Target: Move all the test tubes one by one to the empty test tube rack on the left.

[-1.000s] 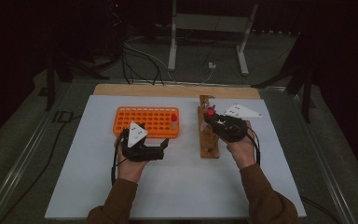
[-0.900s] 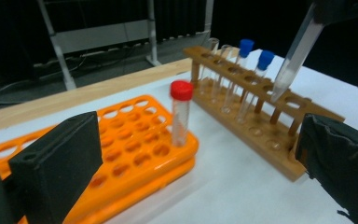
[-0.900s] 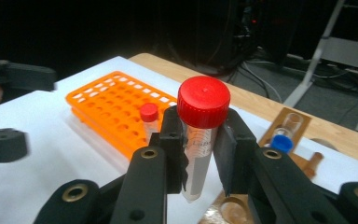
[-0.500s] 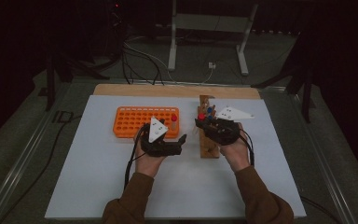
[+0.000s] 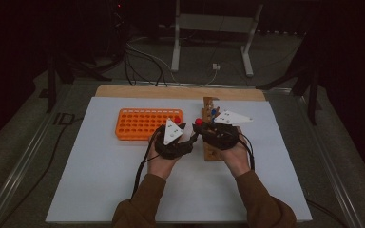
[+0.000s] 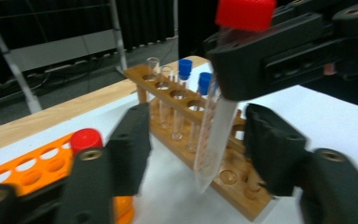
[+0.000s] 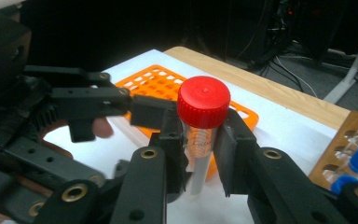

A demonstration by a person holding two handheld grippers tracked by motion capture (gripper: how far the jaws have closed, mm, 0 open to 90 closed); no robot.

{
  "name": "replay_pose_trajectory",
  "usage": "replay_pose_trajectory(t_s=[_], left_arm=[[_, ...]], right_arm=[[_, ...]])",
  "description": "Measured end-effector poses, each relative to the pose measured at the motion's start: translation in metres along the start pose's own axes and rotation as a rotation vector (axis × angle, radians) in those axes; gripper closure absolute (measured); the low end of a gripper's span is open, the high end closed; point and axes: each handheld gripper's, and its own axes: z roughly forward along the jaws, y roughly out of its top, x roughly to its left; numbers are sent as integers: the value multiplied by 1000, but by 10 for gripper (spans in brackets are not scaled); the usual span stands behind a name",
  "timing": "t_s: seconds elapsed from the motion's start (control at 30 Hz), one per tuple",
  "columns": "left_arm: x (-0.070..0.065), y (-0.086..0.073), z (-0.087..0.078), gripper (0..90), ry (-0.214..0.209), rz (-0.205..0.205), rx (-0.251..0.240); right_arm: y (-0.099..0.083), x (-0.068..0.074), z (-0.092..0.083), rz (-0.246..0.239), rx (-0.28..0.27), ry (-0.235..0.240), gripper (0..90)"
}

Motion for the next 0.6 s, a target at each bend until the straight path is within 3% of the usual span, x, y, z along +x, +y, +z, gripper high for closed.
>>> replay_pose_trajectory(t_s=[0.33,0.43,0.47,0.53,0.6], left_arm=[[-2,0,3,726,-33,14,1],[-2,0,2,737,-37,26,1],[-2,-1,3,743,-37,25,1],[-1,-1,3,744,-33,22,2],[0,-1,3,744,-30,19,6]], right_arm=[[0,4,3,-1,2,18,744],[-1,4,3,0,3,20,742],[-1,4,3,-1,2,20,734],[-1,3,1,-2,-7,23,629],[-1,2,1,-1,-11,24,600]])
